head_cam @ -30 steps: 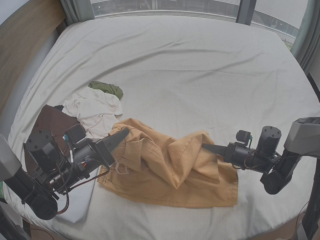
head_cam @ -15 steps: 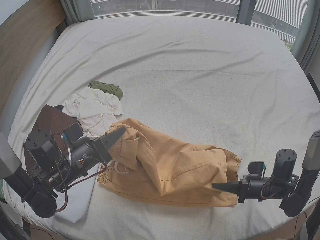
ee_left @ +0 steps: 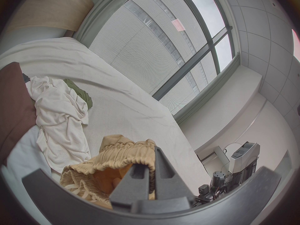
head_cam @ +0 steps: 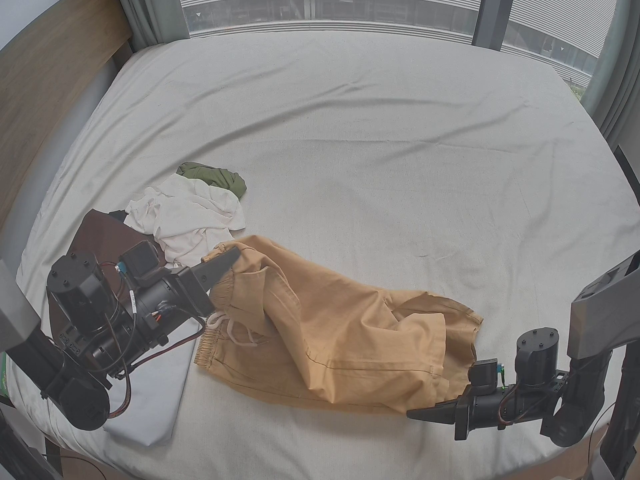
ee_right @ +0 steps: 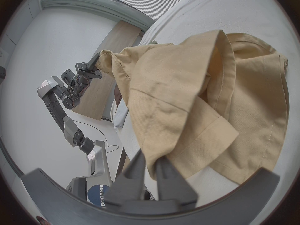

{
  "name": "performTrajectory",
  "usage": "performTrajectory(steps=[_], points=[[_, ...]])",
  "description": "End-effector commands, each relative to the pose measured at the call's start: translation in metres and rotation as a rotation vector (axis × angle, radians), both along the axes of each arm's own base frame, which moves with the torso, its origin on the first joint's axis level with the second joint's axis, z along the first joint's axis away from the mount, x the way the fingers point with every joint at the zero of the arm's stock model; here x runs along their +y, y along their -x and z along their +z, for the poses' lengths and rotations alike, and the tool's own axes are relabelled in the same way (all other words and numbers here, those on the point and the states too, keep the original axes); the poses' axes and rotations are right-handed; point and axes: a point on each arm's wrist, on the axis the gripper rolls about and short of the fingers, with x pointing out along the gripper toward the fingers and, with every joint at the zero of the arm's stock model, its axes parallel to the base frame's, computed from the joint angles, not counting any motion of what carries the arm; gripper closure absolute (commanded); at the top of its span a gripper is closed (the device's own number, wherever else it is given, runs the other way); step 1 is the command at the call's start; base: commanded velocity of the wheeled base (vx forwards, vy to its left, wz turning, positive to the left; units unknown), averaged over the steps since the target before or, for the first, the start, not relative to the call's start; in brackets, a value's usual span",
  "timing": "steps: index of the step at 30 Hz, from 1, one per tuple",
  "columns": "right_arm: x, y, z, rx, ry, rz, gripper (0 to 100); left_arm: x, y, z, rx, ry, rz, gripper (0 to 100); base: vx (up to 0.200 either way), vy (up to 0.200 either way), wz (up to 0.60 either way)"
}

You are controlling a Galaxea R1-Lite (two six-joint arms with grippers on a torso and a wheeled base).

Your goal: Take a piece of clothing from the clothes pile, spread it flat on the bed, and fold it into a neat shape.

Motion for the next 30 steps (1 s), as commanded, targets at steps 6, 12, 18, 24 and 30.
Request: performTrajectory(steps=[6, 12, 18, 24, 30], points=[[-0.008, -0.009, 0.020, -0.083, -0.047, -0.051, 0, 0.000, 0.001, 0.001, -0.006, 0.002, -0.001, 100, 0.000, 0.000, 0.00], [-0.017, -0.016, 0.037, -0.109, -0.103, -0.109, 0, -0.001, 0.001, 0.001, -0.006, 0.002, -0.004, 100, 0.000, 0.000, 0.00], [-0.013, -0.018, 0.037, -0.107, -0.112, -0.102, 0, -0.001, 0.001, 0.001, -0.006, 0.002, -0.004, 100, 0.000, 0.000, 0.00], [-0.009, -0.018, 0.033, -0.092, -0.108, -0.086, 0, -0.001, 0.001, 0.001, -0.006, 0.001, -0.006, 100, 0.000, 0.000, 0.00], [0.003, -0.013, 0.034, -0.095, -0.114, -0.036, 0, -0.001, 0.001, 0.000, -0.002, -0.001, -0.006, 100, 0.000, 0.000, 0.00]])
